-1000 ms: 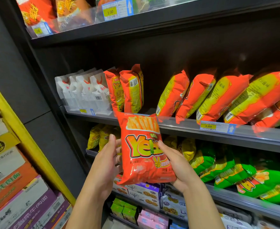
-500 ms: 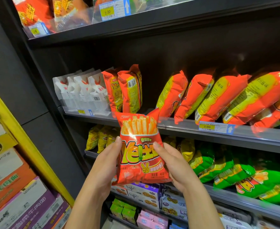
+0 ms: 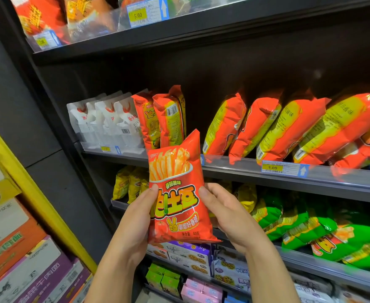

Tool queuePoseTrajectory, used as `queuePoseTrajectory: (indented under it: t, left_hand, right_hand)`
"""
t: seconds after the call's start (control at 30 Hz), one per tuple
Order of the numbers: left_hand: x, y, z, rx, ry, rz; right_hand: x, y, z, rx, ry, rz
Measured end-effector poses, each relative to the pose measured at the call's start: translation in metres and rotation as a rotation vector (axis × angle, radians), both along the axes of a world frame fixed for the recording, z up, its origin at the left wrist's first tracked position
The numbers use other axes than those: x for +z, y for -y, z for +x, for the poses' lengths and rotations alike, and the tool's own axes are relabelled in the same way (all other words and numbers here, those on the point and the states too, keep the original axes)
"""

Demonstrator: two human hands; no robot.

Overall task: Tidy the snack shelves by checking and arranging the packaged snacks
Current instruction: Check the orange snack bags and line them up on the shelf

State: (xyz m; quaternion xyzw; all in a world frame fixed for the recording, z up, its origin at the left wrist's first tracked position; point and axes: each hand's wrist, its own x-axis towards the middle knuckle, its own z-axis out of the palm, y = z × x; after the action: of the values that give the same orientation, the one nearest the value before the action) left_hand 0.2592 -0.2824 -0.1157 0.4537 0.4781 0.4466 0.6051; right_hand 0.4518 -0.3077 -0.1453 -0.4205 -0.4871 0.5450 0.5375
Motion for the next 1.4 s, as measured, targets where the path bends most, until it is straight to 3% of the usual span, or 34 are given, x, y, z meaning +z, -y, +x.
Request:
queuePoseTrajectory:
  t: [0.3, 0.5, 0.63, 0.8, 0.97, 1.13, 1.2, 1.27, 1.4]
  left_hand:
    - [0.007, 0.001, 0.000, -0.039, -0.012, 0.186]
    - [0.013, -0.003, -0.008, -0.231, -0.059, 0.247]
    - [0.022, -0.006, -0.004, -0.134, -0.015, 0.309]
    - [0.044, -0.022, 0.003, 0.036, 0.019, 0.384]
    - [0.067, -0.047, 0.024, 0.166, 0.039, 0.499]
    - [0.075, -0.083, 0.055, 0.232, 0.022, 0.580]
    - [0.073, -0.101, 0.066, 0.317, -0.104, 0.636]
    - [0.069, -0.119, 0.076, 0.424, -0.254, 0.689]
    - [0.070, -0.135, 0.097, 0.533, -0.373, 0.727]
  right_hand:
    - [0.009, 0.000, 0.000, -0.029, 0.087, 0.014]
    - [0.023, -0.005, 0.012, 0.016, 0.141, 0.067]
    - [0.045, -0.015, 0.016, 0.014, 0.269, 0.104]
    - [0.094, -0.028, 0.030, -0.157, 0.789, 0.306]
    - [0.131, -0.050, 0.058, -0.555, 1.596, 0.831]
    - [0.157, -0.088, 0.087, -0.500, 2.061, 0.756]
    - [0.166, -0.096, 0.093, -0.469, 2.206, 0.730]
    - [0.167, -0.101, 0.096, -0.437, 2.242, 0.728]
    - [0.169, -0.104, 0.097, -0.387, 2.305, 0.749]
